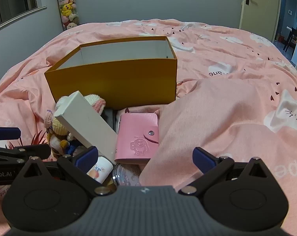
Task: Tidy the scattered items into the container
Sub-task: 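Reach into the pile and grasp the white rectangular box with the left tool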
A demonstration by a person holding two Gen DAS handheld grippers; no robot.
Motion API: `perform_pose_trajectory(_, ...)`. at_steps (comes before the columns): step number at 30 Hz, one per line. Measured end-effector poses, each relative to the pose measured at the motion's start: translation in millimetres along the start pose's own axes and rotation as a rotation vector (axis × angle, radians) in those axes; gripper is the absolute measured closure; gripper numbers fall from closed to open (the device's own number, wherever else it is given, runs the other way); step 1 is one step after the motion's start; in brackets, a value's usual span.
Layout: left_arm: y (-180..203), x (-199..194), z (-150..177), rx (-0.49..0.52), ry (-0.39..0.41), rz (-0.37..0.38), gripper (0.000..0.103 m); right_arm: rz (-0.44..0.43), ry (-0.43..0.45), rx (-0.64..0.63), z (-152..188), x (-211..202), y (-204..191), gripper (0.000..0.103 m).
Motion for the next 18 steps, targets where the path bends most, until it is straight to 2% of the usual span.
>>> perform_pose_trajectory(18, -3.1, 1.7, 2.2, -0.014, -0.002, 0.004, 0.012, -0.01, -0.014, 0.003, 2.6, 2.3, -1.3, 0.0)
Point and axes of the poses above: each gripper's, at about its wrist camera, not at the fingertips, and x roughly the way its jaws point, y to its right, z to its underside, the point moved 10 cm from there along x, roughly the way its jaws point, and after that the axes turned 14 degrees about z, right-handed, at the moved point
